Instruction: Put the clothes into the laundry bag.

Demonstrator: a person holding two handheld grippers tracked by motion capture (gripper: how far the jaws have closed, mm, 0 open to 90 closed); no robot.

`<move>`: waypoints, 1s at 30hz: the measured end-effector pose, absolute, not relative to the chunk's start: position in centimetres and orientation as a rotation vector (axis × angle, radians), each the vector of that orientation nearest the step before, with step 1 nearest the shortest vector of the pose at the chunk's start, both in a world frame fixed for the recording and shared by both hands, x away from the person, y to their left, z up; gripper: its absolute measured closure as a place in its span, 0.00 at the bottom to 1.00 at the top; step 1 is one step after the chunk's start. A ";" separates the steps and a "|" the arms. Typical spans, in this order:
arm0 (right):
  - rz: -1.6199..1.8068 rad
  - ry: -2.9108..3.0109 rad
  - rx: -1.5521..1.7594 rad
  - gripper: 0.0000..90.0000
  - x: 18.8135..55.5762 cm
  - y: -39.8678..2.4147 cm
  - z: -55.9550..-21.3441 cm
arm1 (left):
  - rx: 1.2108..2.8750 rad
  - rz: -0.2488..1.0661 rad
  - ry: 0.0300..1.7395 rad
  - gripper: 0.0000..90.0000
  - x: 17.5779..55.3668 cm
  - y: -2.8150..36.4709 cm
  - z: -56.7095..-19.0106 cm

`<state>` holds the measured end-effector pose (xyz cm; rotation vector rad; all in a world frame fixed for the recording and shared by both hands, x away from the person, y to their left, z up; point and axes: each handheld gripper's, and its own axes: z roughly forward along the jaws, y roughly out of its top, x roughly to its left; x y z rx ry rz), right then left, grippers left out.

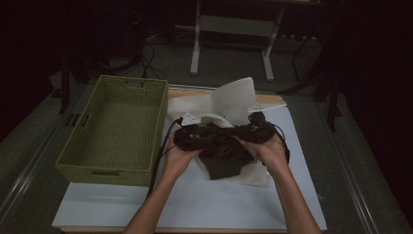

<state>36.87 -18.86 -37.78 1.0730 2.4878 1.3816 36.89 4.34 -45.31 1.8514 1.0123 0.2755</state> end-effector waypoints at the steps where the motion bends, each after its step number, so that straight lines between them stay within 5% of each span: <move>1: 1.383 2.488 1.075 0.96 36.8 -18.8 -37.8 | 1.859 0.258 1.015 0.47 37.1 4.3 -45.5; 6: 1.409 2.502 1.072 0.96 36.6 -18.3 -37.9 | 1.855 0.175 1.048 0.55 37.9 2.1 -47.8; 7: 1.441 2.517 1.054 0.97 36.5 -17.9 -37.7 | 1.842 0.164 1.061 0.73 38.0 1.5 -48.2; 8: 1.464 2.518 1.045 0.97 36.5 -17.8 -37.6 | 1.825 0.158 1.070 0.78 38.0 1.0 -48.6; 12: 1.504 2.541 1.019 0.97 36.2 -17.6 -37.4 | 1.761 0.138 1.082 0.88 38.0 -0.6 -48.5; 17: 1.585 2.552 1.015 0.97 36.1 -18.5 -37.9 | 1.751 0.113 1.033 0.86 38.2 -0.6 -47.9; 22: 1.605 2.527 1.044 0.96 36.3 -20.2 -38.3 | 1.774 0.190 1.015 0.66 37.6 1.1 -47.1; 30: 1.562 2.514 1.039 0.96 36.4 -20.4 -38.1 | 1.818 0.334 1.003 0.59 36.9 3.5 -45.2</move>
